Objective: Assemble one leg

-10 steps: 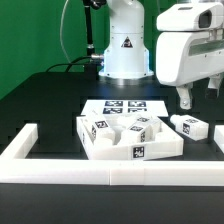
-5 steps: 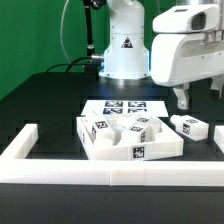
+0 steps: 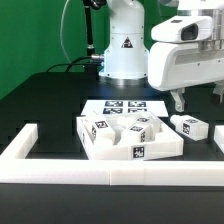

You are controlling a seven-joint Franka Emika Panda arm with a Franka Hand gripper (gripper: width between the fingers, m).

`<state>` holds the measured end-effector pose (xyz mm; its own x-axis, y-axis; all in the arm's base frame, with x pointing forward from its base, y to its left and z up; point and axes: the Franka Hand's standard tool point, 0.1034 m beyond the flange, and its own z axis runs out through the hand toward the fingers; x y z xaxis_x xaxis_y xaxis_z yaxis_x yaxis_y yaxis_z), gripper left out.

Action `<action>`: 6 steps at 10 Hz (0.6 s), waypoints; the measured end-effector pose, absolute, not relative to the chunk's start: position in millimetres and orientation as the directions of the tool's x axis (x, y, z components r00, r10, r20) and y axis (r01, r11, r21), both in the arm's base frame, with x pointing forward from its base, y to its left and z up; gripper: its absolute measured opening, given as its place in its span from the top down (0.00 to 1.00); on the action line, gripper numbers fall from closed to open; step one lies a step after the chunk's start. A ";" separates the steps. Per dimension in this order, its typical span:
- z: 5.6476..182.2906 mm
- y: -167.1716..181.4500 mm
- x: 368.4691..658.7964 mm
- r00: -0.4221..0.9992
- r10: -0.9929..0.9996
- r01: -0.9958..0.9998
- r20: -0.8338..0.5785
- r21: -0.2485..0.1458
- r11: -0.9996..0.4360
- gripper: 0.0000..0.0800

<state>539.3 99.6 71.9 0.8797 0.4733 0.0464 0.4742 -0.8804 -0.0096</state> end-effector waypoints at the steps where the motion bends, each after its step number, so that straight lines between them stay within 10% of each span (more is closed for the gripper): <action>1: 70.7 99.9 534.2 0.881 0.472 0.472 0.005 -0.020 -0.881 0.19; 6: 62.3 104.5 513.9 0.862 0.328 0.353 -0.385 -0.008 -0.936 0.19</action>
Offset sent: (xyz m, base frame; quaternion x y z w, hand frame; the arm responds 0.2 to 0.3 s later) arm -0.0024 -0.0189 -0.0115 -0.0790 -0.1686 0.0817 0.9791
